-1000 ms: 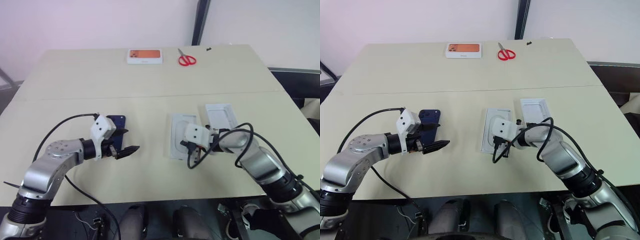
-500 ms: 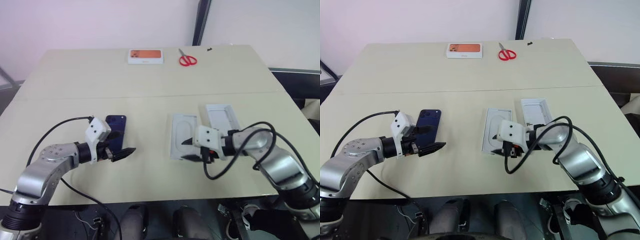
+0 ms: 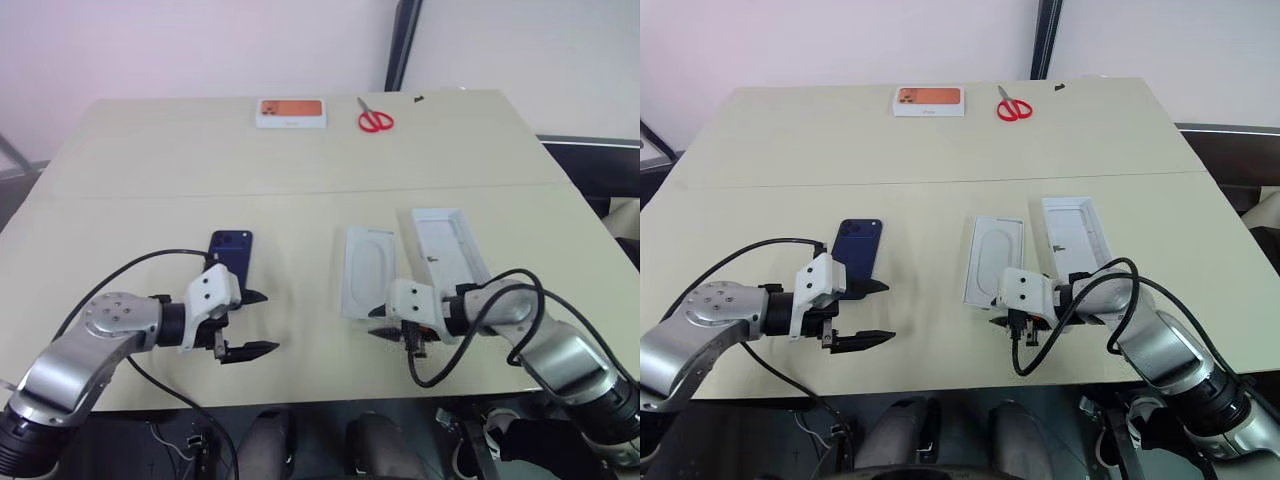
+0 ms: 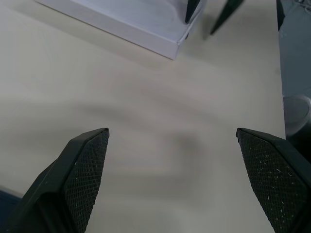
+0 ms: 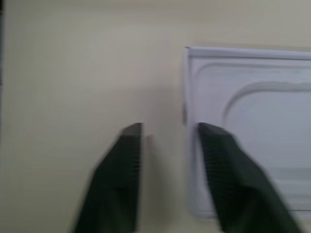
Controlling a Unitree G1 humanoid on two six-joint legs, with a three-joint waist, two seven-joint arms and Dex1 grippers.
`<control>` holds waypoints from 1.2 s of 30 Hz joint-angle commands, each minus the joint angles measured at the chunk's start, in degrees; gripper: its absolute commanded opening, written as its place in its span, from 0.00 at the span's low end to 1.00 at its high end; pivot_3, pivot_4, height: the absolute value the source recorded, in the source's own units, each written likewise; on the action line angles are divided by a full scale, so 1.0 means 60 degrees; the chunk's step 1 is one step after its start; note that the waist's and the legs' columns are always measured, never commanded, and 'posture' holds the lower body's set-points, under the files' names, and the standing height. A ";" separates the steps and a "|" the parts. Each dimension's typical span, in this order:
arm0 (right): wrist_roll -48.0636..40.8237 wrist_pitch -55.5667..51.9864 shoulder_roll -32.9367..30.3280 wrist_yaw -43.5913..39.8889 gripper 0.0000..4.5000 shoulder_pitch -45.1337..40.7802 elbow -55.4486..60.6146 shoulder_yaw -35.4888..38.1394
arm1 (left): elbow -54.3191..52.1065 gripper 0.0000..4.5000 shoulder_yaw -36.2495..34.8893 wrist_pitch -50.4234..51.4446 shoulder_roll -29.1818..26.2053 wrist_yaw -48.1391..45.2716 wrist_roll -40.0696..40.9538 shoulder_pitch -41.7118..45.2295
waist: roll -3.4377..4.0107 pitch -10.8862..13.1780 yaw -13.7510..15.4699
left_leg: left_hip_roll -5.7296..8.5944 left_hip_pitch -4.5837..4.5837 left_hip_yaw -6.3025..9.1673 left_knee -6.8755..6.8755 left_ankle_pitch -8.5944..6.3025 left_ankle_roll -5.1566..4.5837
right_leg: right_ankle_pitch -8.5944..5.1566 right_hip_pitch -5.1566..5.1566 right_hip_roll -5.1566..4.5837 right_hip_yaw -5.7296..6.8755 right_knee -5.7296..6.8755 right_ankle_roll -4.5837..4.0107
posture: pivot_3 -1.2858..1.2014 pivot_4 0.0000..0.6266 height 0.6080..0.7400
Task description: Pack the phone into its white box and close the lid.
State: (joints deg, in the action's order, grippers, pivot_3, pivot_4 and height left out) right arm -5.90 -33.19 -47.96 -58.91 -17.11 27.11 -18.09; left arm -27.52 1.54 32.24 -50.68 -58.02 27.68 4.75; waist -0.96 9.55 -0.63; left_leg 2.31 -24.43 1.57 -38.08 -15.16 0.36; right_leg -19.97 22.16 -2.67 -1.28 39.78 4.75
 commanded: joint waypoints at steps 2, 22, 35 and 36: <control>0.0126 0.0563 0.0101 -0.0019 0.00 -0.0118 0.0164 -0.0143 | -0.0044 0.98 -0.0057 -0.0162 0.0003 -0.0006 -0.0105 -0.0063 | 0.0000 0.0000 -0.0005 | 0.0000 0.0000 0.0000 0.0000 0.0000 0.0000 | 0.0000 0.0000 0.0000 0.0000 0.0000 0.0000 | 0.52 0.24 1.00; -0.0214 0.1249 0.0805 -0.0522 0.56 -0.0617 0.0031 -0.0348 | -0.0206 0.98 -0.1567 0.0170 0.0118 0.0743 0.0219 -0.1107 | -0.0001 0.0000 -0.0006 | 0.0000 0.0000 0.0001 -0.0002 -0.0001 -0.0001 | 0.0000 -0.0001 0.0001 0.0001 0.0001 0.0000 | 0.52 0.24 1.00; -0.0290 -0.0128 0.3468 0.1239 0.01 -0.3630 -0.2177 -0.0744 | 0.1504 1.00 -0.4300 0.3969 0.1485 0.4413 0.2168 0.0448 | -0.0006 -0.0002 -0.0034 | 0.0001 0.0003 0.0005 -0.0005 0.0000 0.0000 | 0.0001 0.0012 0.0003 0.0005 0.0026 0.0003 | 0.52 0.24 1.00; 0.0103 -0.0023 0.3809 0.1464 0.01 -0.3889 -0.2641 -0.1151 | 0.1740 1.00 -0.4328 0.4470 0.1571 0.4823 0.2196 0.0760 | -0.0007 -0.0002 -0.0043 | 0.0001 0.0005 0.0003 -0.0013 0.0000 0.0000 | 0.0001 0.0012 0.0003 0.0004 0.0030 0.0003 | 0.52 0.24 1.00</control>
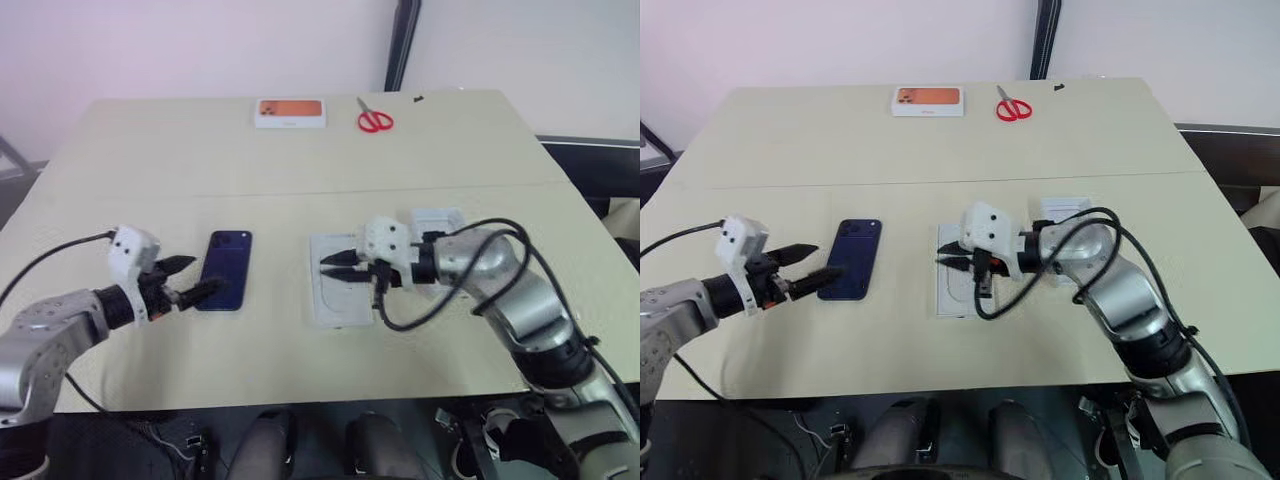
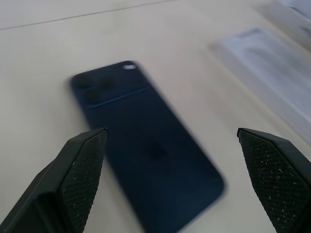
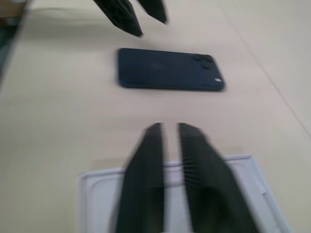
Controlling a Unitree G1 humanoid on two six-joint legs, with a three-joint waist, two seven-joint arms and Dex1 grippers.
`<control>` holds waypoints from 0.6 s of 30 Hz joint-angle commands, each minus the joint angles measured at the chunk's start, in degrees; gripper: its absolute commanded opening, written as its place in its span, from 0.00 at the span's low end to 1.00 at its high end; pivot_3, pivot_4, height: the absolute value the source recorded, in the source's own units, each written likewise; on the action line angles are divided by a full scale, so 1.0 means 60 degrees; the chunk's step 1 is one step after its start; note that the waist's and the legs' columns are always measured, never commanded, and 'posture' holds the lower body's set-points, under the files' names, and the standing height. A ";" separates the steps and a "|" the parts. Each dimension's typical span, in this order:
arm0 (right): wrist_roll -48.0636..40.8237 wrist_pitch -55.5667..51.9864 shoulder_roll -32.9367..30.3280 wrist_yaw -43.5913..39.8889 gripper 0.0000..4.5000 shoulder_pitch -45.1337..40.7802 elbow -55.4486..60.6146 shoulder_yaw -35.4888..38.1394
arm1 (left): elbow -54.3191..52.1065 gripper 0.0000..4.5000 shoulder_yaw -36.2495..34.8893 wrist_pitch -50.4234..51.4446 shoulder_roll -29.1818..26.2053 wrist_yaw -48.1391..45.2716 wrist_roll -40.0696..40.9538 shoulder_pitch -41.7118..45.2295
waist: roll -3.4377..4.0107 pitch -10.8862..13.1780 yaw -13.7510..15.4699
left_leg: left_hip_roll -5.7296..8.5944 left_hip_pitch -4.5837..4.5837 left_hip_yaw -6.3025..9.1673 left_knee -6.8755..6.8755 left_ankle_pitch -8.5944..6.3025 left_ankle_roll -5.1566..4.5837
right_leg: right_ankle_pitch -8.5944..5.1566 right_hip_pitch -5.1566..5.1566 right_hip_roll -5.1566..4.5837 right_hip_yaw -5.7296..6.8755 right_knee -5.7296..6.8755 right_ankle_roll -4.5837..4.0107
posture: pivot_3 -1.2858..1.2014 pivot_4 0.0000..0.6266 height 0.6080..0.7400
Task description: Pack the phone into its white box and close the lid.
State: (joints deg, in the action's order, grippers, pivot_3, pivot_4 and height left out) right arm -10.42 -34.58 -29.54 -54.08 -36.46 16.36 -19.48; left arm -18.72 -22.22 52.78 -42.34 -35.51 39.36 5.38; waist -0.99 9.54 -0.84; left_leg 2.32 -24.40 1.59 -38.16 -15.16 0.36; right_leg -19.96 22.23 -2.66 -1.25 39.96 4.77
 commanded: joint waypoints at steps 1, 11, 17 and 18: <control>0.1130 0.0299 0.0965 0.0790 0.01 -0.0828 -0.1172 -0.1178 | 0.0426 1.00 -0.0391 0.1411 0.0245 0.1352 0.0261 0.0879 | -0.0003 -0.0001 -0.0008 | 0.0000 -0.0001 0.0000 -0.0002 0.0002 0.0004 | 0.0000 0.0005 0.0002 0.0001 0.0007 0.0000 | 0.52 0.24 1.00; 0.3256 0.2051 0.3248 0.2006 0.01 -0.1989 -0.4948 -0.2812 | 0.2015 1.00 -0.0682 0.4870 0.0841 0.2790 0.0656 0.3017 | -0.0015 -0.0005 -0.0100 | 0.0006 -0.0003 0.0003 0.0001 0.0049 0.0084 | 0.0001 0.0029 0.0005 0.0006 0.0034 0.0001 | 0.52 0.24 1.00; 0.3874 0.2862 0.4176 0.2330 0.01 -0.2175 -0.6245 -0.2996 | 0.2376 1.00 -0.0112 0.6330 0.1004 0.2601 0.0694 0.3441 | -0.0015 -0.0008 -0.0125 | 0.0007 0.0002 0.0010 0.0002 0.0052 0.0090 | 0.0001 0.0033 0.0004 0.0011 0.0036 0.0001 | 0.52 0.24 1.00; 0.3950 0.2940 0.4280 0.2359 0.01 -0.2178 -0.6350 -0.2992 | 0.2359 1.00 -0.0074 0.6449 0.1067 0.2578 0.0698 0.3438 | -0.0015 -0.0009 -0.0135 | 0.0007 0.0004 0.0010 0.0002 0.0052 0.0091 | 0.0001 0.0031 0.0004 0.0011 0.0036 0.0001 | 0.52 0.24 1.00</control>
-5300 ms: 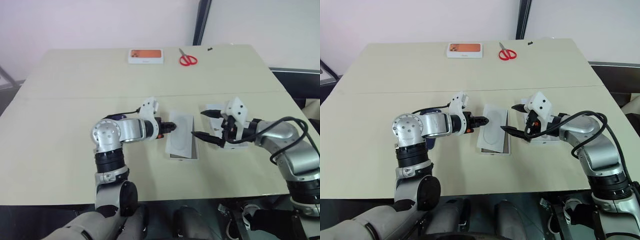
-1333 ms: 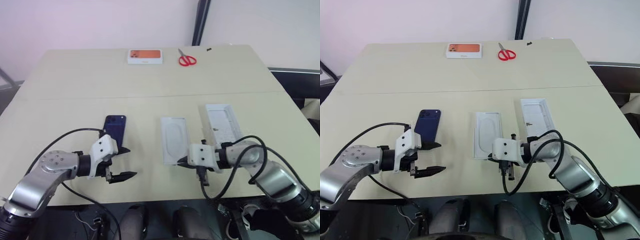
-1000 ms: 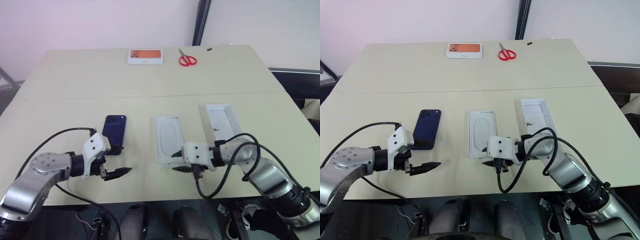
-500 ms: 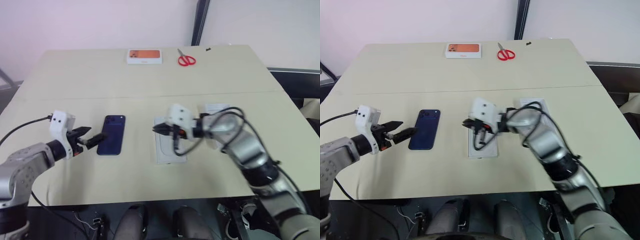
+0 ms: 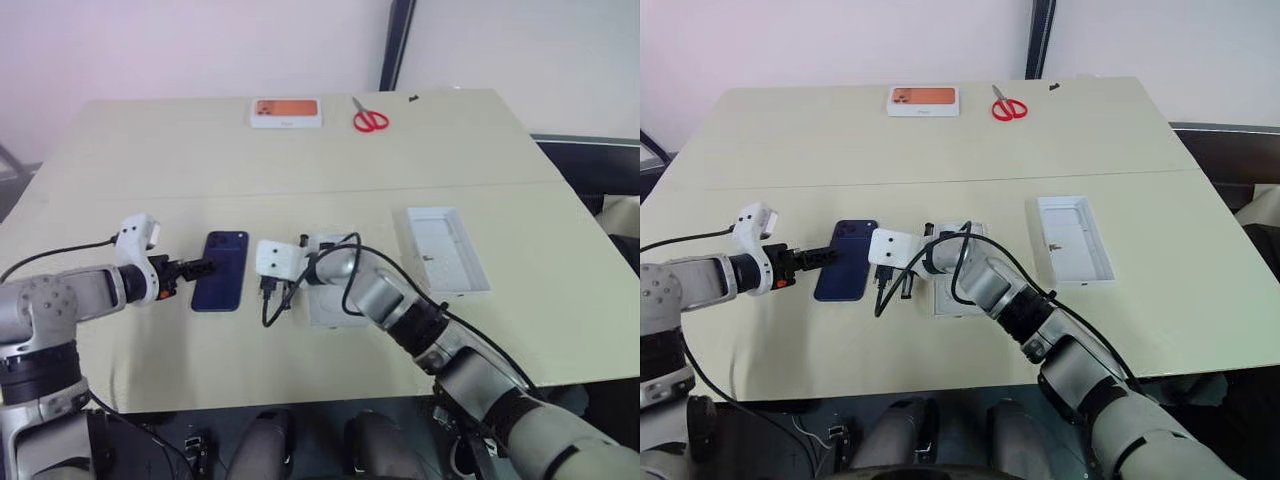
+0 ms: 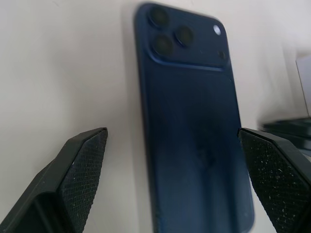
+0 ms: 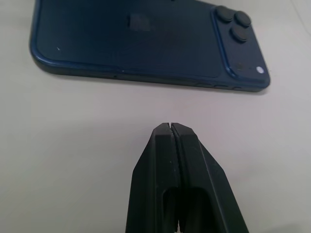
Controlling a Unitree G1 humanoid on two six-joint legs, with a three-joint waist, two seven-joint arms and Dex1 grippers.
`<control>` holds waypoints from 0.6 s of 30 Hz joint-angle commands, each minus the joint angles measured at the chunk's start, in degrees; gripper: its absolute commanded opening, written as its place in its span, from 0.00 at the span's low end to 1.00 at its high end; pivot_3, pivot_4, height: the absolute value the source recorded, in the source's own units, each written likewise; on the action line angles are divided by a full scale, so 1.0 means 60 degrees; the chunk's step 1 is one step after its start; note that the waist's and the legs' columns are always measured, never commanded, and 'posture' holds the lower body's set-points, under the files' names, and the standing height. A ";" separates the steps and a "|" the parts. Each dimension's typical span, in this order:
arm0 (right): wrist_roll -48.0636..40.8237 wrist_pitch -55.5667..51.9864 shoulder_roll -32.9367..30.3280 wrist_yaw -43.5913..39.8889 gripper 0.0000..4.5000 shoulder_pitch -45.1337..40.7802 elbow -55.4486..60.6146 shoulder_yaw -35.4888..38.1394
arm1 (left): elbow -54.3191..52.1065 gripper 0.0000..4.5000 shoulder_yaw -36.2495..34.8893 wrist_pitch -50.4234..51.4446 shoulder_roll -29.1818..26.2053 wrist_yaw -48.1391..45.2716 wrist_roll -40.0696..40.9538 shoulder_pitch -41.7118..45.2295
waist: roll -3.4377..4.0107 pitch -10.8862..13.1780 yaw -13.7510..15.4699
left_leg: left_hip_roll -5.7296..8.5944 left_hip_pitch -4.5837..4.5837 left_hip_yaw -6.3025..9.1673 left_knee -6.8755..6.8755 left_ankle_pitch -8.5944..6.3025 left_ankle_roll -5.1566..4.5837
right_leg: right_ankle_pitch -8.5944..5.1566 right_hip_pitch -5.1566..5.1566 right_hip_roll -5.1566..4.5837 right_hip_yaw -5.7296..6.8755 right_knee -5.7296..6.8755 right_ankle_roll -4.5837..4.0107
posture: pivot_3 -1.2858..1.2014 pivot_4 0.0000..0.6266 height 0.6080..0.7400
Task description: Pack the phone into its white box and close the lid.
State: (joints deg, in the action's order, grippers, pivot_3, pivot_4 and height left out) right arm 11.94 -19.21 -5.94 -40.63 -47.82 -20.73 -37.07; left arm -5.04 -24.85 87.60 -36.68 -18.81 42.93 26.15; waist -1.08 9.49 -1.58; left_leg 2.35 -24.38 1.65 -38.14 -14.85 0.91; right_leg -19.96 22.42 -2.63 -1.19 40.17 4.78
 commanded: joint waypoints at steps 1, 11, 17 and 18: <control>0.0299 0.0446 0.0447 0.0155 0.01 -0.0290 -0.0271 -0.0053 | 0.0088 1.00 0.0413 0.0747 0.0230 -0.0181 0.0075 -0.0021 | 0.0001 -0.0002 -0.0021 | 0.0000 0.0001 0.0000 0.0000 0.0001 0.0002 | 0.0000 0.0000 0.0000 0.0001 0.0000 0.0000 | 0.52 0.24 1.00; 0.0707 0.0806 0.0795 0.0213 0.01 -0.0181 -0.0569 0.0098 | 0.0090 1.00 0.0093 0.0816 0.1423 0.0214 0.0695 0.0143 | 0.0012 -0.0019 0.0138 | 0.0011 0.0051 0.0005 0.0003 0.0000 0.0003 | 0.0000 -0.0023 -0.0008 -0.0001 -0.0005 0.0000 | 0.52 0.24 1.00; 0.0743 0.0756 0.0826 0.0190 0.01 -0.0086 -0.0526 0.0179 | 0.0461 1.00 -0.0537 0.0816 0.1952 0.0751 0.1084 0.0411 | 0.0009 -0.0024 0.0160 | 0.0012 0.0053 0.0010 0.0002 0.0000 0.0003 | 0.0000 -0.0029 -0.0009 0.0001 -0.0005 0.0000 | 0.52 0.24 1.00; 0.0752 0.0770 0.0822 0.0180 0.01 -0.0068 -0.0515 0.0171 | 0.0548 1.00 -0.0631 0.0816 0.2037 0.0840 0.1182 0.0466 | 0.0009 -0.0024 0.0161 | 0.0012 0.0053 0.0012 0.0002 0.0000 0.0003 | 0.0000 -0.0029 -0.0009 0.0001 -0.0005 0.0000 | 0.52 0.24 1.00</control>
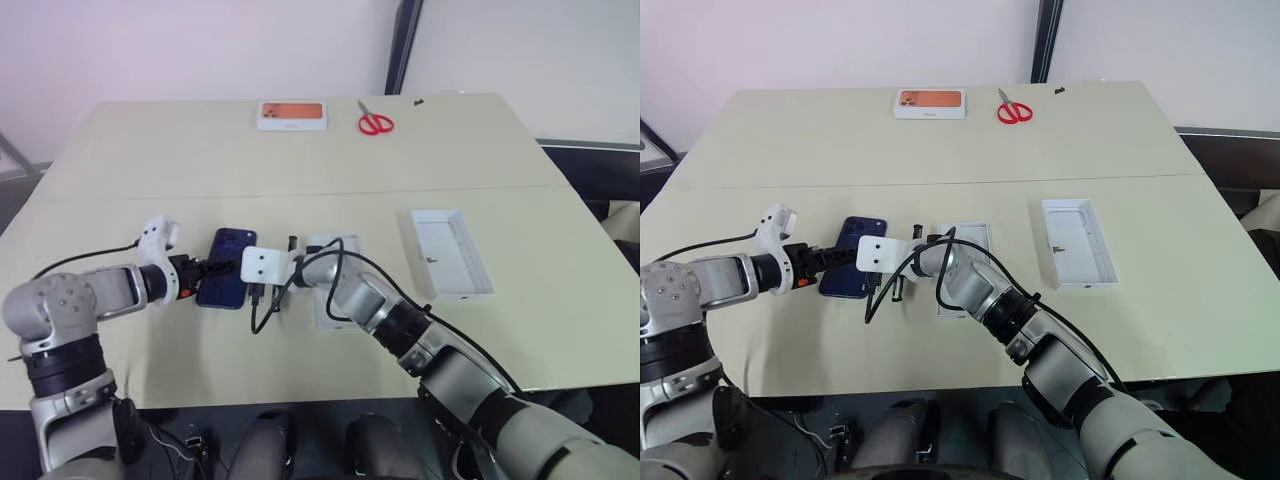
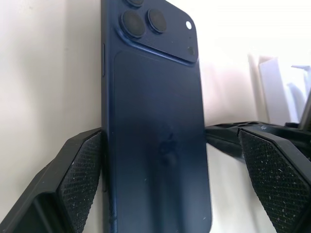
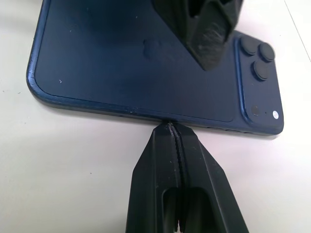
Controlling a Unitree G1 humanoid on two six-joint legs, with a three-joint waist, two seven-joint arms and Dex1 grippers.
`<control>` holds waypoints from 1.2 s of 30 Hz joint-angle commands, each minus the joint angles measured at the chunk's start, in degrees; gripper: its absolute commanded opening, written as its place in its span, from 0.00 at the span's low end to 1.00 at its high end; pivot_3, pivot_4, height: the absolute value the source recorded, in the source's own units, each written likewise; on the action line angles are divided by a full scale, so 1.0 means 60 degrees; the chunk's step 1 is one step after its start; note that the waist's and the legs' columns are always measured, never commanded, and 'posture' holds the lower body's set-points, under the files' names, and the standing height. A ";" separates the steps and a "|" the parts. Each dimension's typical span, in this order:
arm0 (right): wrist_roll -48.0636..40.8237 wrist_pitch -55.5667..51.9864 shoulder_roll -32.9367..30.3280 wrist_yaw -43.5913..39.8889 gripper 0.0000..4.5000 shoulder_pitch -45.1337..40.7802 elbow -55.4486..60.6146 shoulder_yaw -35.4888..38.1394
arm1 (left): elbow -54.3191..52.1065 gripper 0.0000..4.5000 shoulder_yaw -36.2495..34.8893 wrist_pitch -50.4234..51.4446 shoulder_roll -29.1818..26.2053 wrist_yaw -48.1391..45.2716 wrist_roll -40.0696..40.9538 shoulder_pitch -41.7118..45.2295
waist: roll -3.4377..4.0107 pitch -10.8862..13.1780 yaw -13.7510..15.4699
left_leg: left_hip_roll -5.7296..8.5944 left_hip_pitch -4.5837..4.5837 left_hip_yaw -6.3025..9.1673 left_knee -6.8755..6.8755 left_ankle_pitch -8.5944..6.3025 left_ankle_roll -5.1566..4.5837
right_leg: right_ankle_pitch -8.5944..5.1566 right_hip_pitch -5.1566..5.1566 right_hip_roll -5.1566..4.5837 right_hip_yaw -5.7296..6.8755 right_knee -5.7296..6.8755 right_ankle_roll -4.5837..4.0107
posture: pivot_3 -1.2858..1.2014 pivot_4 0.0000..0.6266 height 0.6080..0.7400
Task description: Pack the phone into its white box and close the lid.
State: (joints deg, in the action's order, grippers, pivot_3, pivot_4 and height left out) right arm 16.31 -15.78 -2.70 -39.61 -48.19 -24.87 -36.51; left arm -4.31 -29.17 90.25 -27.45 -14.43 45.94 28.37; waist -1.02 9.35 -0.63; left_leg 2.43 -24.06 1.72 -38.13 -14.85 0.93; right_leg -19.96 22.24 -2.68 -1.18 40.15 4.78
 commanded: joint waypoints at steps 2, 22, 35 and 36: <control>0.0050 0.0234 0.0270 -0.0001 0.01 0.0030 0.0183 0.0072 | 0.0538 1.00 -0.0033 0.0374 0.0637 0.0318 0.0870 0.0179 | -0.0004 -0.0003 -0.0005 | 0.0001 0.0000 0.0001 0.0000 0.0000 0.0000 | 0.0000 -0.0001 0.0000 0.0001 -0.0001 0.0000 | 0.52 0.24 1.00; 0.0303 0.0001 -0.0171 -0.0188 0.00 0.0437 0.1114 0.0161 | 0.0793 0.29 -0.1665 0.0374 0.1055 0.1253 0.0152 0.0704 | -0.0007 -0.0007 -0.0067 | -0.0001 0.0005 0.0001 0.0011 0.0001 0.0004 | 0.0000 0.0001 0.0001 0.0002 -0.0002 0.0000 | 0.52 0.24 1.00; 0.0170 -0.0965 -0.1034 -0.0738 0.00 0.0463 0.3113 0.0679 | 0.0650 0.27 -0.2345 0.0374 0.1595 0.1961 0.0937 0.0970 | -0.0009 -0.0006 -0.0034 | 0.0000 0.0003 0.0000 0.0014 0.0003 0.0008 | 0.0000 0.0003 0.0001 0.0000 -0.0006 0.0000 | 0.52 0.24 1.00; 0.0134 -0.1059 -0.1138 -0.0805 0.00 0.0477 0.3295 0.0744 | 0.0652 0.27 -0.2348 0.0374 0.1602 0.2048 0.1029 0.0989 | -0.0009 -0.0006 -0.0021 | 0.0000 0.0003 0.0001 0.0014 0.0003 0.0008 | 0.0000 0.0002 0.0001 0.0001 -0.0007 0.0000 | 0.52 0.24 1.00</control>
State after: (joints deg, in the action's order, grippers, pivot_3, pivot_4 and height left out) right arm 17.70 -21.44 -9.15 -43.82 -44.71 -8.77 -34.17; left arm 0.93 -43.33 92.04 -17.91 -3.52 51.12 33.77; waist -1.08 9.32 -0.75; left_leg 2.43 -24.04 1.72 -38.05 -14.83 0.98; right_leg -19.96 22.25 -2.67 -1.18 40.10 4.78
